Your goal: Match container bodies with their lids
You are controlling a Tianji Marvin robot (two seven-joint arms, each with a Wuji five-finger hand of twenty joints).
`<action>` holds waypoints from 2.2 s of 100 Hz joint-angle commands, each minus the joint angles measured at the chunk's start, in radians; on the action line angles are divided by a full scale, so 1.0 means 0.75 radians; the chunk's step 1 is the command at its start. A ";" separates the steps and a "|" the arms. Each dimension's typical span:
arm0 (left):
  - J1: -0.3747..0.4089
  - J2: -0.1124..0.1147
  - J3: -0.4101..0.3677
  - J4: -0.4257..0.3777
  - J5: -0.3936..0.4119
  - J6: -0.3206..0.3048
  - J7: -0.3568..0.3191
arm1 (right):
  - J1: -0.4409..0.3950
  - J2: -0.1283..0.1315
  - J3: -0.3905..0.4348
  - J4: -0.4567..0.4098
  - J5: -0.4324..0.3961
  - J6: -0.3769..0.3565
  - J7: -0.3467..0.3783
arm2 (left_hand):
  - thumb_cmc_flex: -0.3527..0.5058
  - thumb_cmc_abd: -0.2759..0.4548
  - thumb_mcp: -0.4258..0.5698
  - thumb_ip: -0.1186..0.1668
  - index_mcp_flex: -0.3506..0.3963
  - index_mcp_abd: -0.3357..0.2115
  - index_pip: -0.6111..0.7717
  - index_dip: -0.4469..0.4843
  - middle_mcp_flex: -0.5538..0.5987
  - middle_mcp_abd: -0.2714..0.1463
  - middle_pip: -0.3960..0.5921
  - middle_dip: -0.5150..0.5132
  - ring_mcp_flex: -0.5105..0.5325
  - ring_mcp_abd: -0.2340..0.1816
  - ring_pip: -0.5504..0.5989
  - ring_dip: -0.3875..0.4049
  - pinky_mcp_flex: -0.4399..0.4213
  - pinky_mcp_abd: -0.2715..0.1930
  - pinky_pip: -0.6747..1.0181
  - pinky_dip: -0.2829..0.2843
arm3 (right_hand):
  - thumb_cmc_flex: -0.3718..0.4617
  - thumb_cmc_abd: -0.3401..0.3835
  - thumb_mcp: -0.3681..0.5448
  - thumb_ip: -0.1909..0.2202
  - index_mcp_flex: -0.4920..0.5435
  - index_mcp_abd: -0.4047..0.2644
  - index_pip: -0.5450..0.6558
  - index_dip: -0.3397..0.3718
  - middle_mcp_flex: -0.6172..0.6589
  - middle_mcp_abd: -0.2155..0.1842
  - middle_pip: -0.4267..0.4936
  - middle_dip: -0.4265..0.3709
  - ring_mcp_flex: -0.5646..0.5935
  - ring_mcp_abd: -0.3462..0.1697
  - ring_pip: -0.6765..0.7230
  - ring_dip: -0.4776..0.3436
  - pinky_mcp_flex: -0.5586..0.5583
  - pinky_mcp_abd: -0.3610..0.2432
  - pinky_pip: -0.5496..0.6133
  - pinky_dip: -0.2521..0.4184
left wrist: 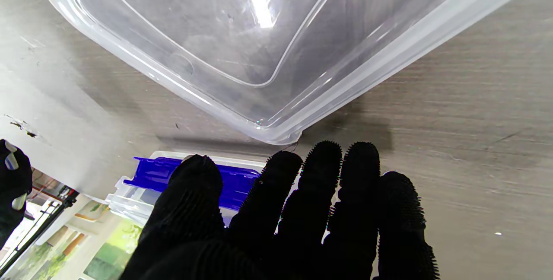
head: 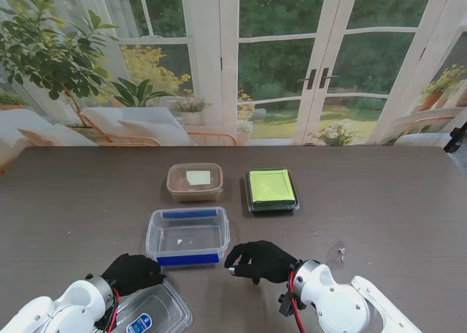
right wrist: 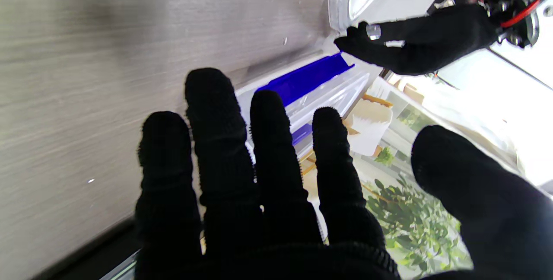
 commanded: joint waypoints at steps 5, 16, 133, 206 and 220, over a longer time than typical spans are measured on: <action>0.019 -0.009 -0.025 -0.029 0.007 -0.016 -0.012 | -0.003 -0.001 -0.039 -0.015 -0.026 -0.010 0.021 | 0.024 0.058 -0.027 0.036 -0.007 -0.017 -0.012 0.001 0.032 0.012 0.006 0.000 0.025 0.037 -0.008 -0.005 -0.016 -0.011 0.008 -0.015 | 0.007 0.012 0.032 0.047 0.007 -0.050 -0.013 -0.017 0.038 0.006 -0.002 0.018 0.061 -0.003 0.032 0.016 -0.016 0.028 0.066 -0.010; 0.042 -0.011 -0.057 -0.057 0.018 -0.031 -0.010 | 0.006 0.003 -0.069 -0.025 -0.063 -0.018 0.019 | 0.024 0.060 -0.026 0.036 -0.003 -0.018 -0.009 0.004 0.037 0.011 0.007 -0.001 0.028 0.038 -0.008 -0.005 -0.016 -0.011 0.008 -0.016 | 0.004 0.014 0.037 0.047 -0.014 -0.065 -0.025 -0.021 0.037 0.001 -0.002 0.020 0.061 -0.002 0.035 0.017 -0.012 0.025 0.069 -0.011; 0.302 -0.032 -0.288 -0.255 0.078 -0.081 0.008 | 0.063 0.027 -0.332 -0.101 -0.220 -0.047 0.017 | 0.028 0.059 -0.026 0.036 0.067 -0.029 0.028 0.034 0.091 0.006 0.021 -0.005 0.078 0.039 -0.002 -0.013 0.022 0.009 0.016 -0.022 | 0.004 0.018 0.048 0.047 -0.135 -0.182 -0.171 -0.080 0.071 -0.030 0.011 0.023 0.121 -0.014 0.062 0.021 0.047 0.029 0.108 -0.015; 0.338 -0.038 -0.325 -0.250 0.092 -0.085 0.031 | 0.400 -0.022 -0.750 0.102 -0.501 0.168 -0.169 | 0.032 0.060 -0.025 0.035 0.074 -0.033 0.030 0.038 0.093 0.005 0.021 -0.006 0.078 0.038 -0.007 -0.014 0.018 0.012 0.008 -0.028 | -0.067 0.038 0.055 0.060 -0.071 -0.218 -0.209 -0.097 0.289 -0.089 0.130 0.113 0.370 -0.076 0.336 0.104 0.319 0.065 0.304 -0.016; 0.346 -0.038 -0.320 -0.259 0.094 -0.072 0.024 | 0.446 -0.031 -0.808 0.124 -0.527 0.218 -0.180 | 0.033 0.060 -0.024 0.036 0.077 -0.029 0.031 0.039 0.094 0.007 0.021 -0.006 0.078 0.038 -0.008 -0.014 0.016 0.010 0.004 -0.031 | -0.076 0.045 0.048 0.062 -0.079 -0.212 -0.217 -0.100 0.294 -0.102 0.127 0.121 0.369 -0.096 0.367 0.107 0.338 0.056 0.317 -0.023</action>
